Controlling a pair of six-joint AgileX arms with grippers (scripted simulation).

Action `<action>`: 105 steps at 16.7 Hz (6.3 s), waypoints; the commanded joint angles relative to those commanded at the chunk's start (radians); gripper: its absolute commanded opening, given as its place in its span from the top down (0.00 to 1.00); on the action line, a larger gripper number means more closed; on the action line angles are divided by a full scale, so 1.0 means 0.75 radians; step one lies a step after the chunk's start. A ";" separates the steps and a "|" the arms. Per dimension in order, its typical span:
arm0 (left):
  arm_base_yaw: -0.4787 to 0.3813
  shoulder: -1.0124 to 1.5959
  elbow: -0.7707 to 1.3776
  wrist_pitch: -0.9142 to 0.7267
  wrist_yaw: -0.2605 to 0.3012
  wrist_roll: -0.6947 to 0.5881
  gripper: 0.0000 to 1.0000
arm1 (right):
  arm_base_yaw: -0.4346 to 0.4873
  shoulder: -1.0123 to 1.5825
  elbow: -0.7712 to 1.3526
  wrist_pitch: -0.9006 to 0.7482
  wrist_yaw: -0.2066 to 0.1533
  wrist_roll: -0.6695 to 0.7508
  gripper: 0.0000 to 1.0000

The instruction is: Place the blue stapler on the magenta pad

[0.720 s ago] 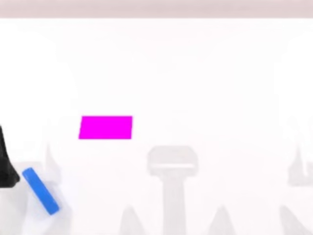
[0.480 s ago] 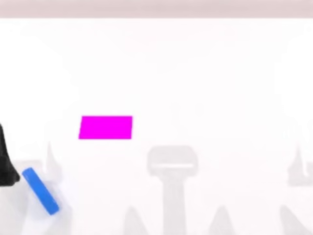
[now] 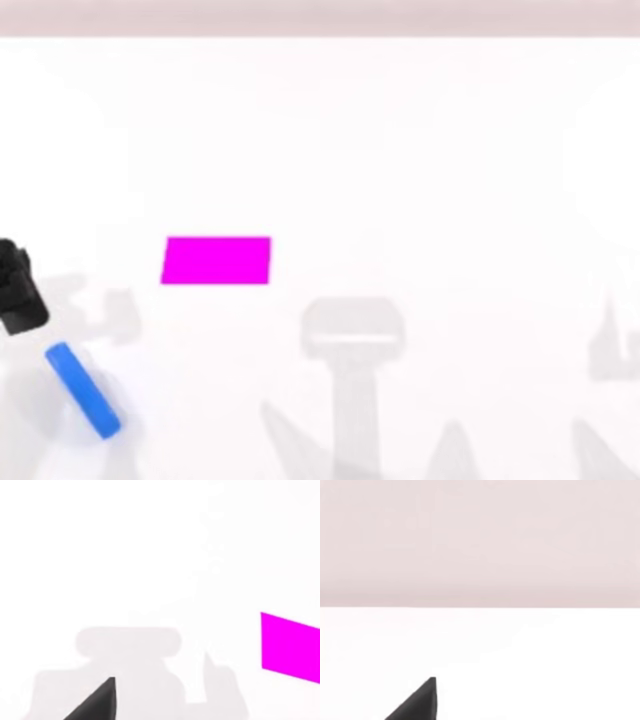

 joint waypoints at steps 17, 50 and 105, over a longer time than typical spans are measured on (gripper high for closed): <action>-0.120 1.298 0.940 -0.963 -0.009 -0.695 0.00 | 0.000 0.000 0.000 0.000 0.000 0.000 0.00; -0.111 1.492 0.577 -0.404 -0.009 -0.683 1.00 | 0.000 0.000 0.000 0.000 0.000 0.000 0.00; -0.619 2.234 2.169 -1.207 -0.004 1.845 1.00 | 0.000 0.000 0.000 0.000 0.000 0.000 0.00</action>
